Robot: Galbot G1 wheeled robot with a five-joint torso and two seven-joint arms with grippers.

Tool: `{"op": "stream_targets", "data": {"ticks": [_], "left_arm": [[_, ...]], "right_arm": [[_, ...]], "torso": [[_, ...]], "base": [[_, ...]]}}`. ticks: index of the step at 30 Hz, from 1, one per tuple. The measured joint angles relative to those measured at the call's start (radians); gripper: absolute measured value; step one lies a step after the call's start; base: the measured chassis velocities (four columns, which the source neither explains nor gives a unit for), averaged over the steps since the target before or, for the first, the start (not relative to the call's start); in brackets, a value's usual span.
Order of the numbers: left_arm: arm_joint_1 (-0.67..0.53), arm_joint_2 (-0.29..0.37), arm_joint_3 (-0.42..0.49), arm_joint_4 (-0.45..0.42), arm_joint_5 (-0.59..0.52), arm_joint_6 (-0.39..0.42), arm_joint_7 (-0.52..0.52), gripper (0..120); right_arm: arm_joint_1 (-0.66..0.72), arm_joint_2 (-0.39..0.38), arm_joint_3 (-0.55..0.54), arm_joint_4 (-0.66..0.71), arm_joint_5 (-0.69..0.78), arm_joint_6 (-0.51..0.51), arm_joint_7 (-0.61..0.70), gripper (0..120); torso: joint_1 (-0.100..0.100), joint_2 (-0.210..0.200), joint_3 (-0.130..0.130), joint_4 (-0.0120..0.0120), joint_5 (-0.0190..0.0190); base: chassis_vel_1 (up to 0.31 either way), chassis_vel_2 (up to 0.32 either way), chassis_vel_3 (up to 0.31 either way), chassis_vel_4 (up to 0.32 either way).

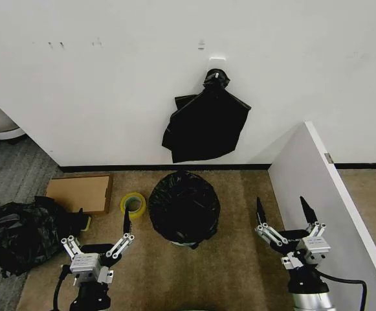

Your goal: Place the garbage bag over the trash bin.

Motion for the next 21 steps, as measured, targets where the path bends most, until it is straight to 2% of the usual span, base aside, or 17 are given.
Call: {"op": "stream_targets", "data": {"ticks": [21], "left_arm": [[-0.001,0.001,0.001,0.001,-0.003,0.002,-0.001,100]], "right_arm": [[0.000,-0.001,0.000,0.002,0.002,-0.002,0.002,100]], "torso": [[0.000,0.000,0.000,0.0000,0.0000]], "base": [[0.000,0.000,0.000,0.000]]}}
